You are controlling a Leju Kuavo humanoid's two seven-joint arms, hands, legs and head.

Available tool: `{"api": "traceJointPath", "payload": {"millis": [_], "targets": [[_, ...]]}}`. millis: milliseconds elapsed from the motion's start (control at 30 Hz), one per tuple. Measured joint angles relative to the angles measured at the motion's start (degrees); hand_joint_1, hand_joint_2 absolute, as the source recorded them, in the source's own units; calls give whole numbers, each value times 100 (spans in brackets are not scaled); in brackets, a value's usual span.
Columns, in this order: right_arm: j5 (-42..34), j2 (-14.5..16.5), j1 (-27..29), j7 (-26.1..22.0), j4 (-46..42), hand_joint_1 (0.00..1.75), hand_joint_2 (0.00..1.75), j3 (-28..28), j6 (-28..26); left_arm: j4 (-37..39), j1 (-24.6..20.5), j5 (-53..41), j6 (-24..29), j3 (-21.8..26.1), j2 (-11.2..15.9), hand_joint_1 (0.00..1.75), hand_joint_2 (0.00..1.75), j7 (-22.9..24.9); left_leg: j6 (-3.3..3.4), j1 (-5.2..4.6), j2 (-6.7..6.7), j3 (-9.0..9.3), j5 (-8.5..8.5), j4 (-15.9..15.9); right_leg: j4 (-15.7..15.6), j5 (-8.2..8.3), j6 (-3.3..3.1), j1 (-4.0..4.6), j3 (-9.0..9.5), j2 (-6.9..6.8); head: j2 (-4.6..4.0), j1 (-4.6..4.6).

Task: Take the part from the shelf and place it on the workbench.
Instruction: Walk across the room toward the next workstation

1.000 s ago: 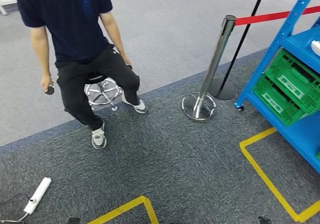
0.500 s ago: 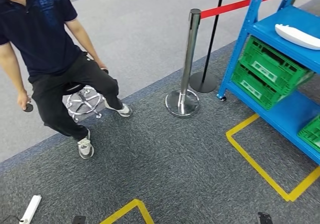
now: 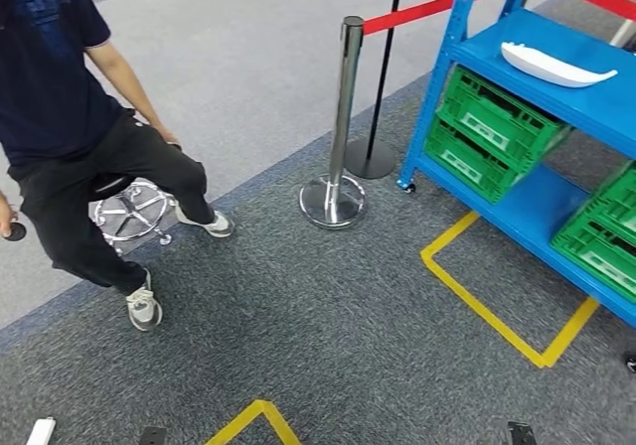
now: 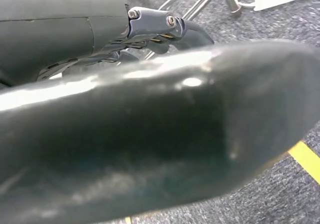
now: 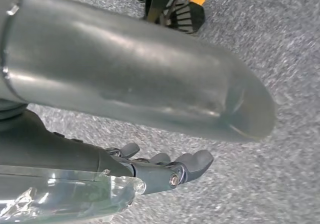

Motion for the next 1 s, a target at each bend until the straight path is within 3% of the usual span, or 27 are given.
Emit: {"api": "traceJointPath", "payload": {"millis": [33, 67, 133, 200, 233, 333, 400, 467, 500, 533, 567, 600, 667, 733, 800, 833, 900, 967, 1000], "targets": [[0, 2, 9, 5, 0, 0, 0, 1, 1, 1, 0, -1, -10, -3, 2, 0, 0, 0, 2, -2, 51, 3, -4, 2, 102, 4, 6, 0, -33, -18, 0, 2], [0, 2, 18, 11, 0, 0, 0, 1, 1, 2, -1, -3, -18, -8, 3, 0, 0, 0, -1, -2, 94, 10, -9, 3, -43, 119, 9, -1, 57, -38, 1, 2], [3, 3, 16, 16, 0, 0, 0, 1, 1, 3, -4, -7, -44, -27, 2, 0, 0, -9, -30, -5, 179, 39, -30, 8, -833, 461, 7, 4, 488, -178, 0, 3], [48, 10, -5, 27, 1, 0, 0, 3, -2, 4, -9, -27, -78, -50, 3, 0, 0, -40, -82, -34, 248, 63, -56, 23, -1428, 632, -42, 19, 825, -301, 0, -4], [96, 13, -8, 38, 1, 0, 0, 8, -5, 4, -13, -43, -99, -60, 5, 0, 0, -56, -109, -49, 275, 68, -58, 26, -1511, 631, -78, 31, 868, -318, 0, -9], [241, 15, 9, 77, 2, 0, 0, 36, -13, 4, -25, -80, -167, -83, 9, 0, 0, -78, -196, -43, 288, 60, -92, 53, -1510, 663, -194, 27, 840, -185, 0, -14], [272, 15, 4, 97, 2, 0, 0, 52, -14, 4, -29, -99, -184, -96, 11, 0, 0, -78, -260, -23, 125, -91, -344, 418, -1524, 686, -264, 2, 833, -102, 0, -25], [280, 15, -5, 110, 2, 0, 0, 59, -15, 8, -22, -113, -199, -99, 13, 0, 0, -72, -289, -9, -12, -443, -724, 1186, -1524, 694, -300, 1, 817, -12, -1, -33], [285, 15, -2, 114, 2, 0, 0, 61, -18, 11, -15, -115, -211, -99, 13, 0, 0, -64, -290, -6, -30, -611, -835, 1522, -1524, 697, -308, 3, 811, 41, -1, -33], [293, 15, 5, 116, 2, 0, 0, 63, -23, 15, -9, -116, -225, -99, 14, 0, 0, -54, -284, -5, -36, -701, -834, 1681, -1523, 700, -310, 5, 807, 98, -1, -33], [310, 16, 11, 115, 2, 0, 0, 69, -30, 17, -4, -117, -240, -99, 14, 0, 0, -45, -273, -5, -43, -690, -725, 1628, -1523, 705, -308, 5, 806, 156, -1, -33], [333, 16, 14, 113, 2, 0, 0, 83, -36, 19, -3, -118, -251, -100, 15, 0, 0, -37, -254, -4, -69, -570, -523, 1355, -1523, 711, -302, 4, 808, 218, -1, -33], [373, 18, 9, 105, 2, 0, 0, 116, -43, 19, -10, -120, -265, -101, 18, 0, 0, -32, -211, 4, -217, -202, -147, 568, -1514, 724, -272, 7, 801, 328, -1, -34], [387, 18, 7, 97, 2, 0, 0, 142, -53, 19, -23, -121, -271, -103, 19, 0, 0, -30, -182, 8, -340, 3, -33, 100, -1515, 747, -213, 9, 765, 415, 0, -32], [390, 19, 28, 94, 3, 0, 0, 152, -65, 19, -31, -122, -276, -105, 19, 0, 0, -27, -145, 3, -311, 16, -28, 19, -1553, 782, -133, -4, 722, 489, 1, -31], [390, 21, 43, 95, 4, 0, 0, 154, -67, 19, -34, -122, -279, -106, 22, 0, 0, -25, -114, 7, -268, 19, -7, -4, -1546, 778, -99, -7, 698, 477, 0, -29], [391, 25, 48, 94, 4, 0, 0, 156, -72, 19, -36, -124, -291, -111, 26, 0, 0, -23, -46, 23, -175, 26, 31, -49, -1276, 601, -51, 6, 547, 296, 0, 0], [390, 28, 25, 92, 4, 0, 0, 157, -77, 20, -23, -125, -310, -124, 25, 0, 0, -24, -9, 15, -69, 23, 30, -55, -534, 210, -20, 14, 218, 63, -1, 28], [389, 29, 20, 88, 4, 0, 0, 157, -79, 21, -14, -125, -320, -131, 23, 0, 0, -24, -2, 10, -13, 23, 26, -54, -160, 54, -6, 12, 52, 12, -1, 29]]}}
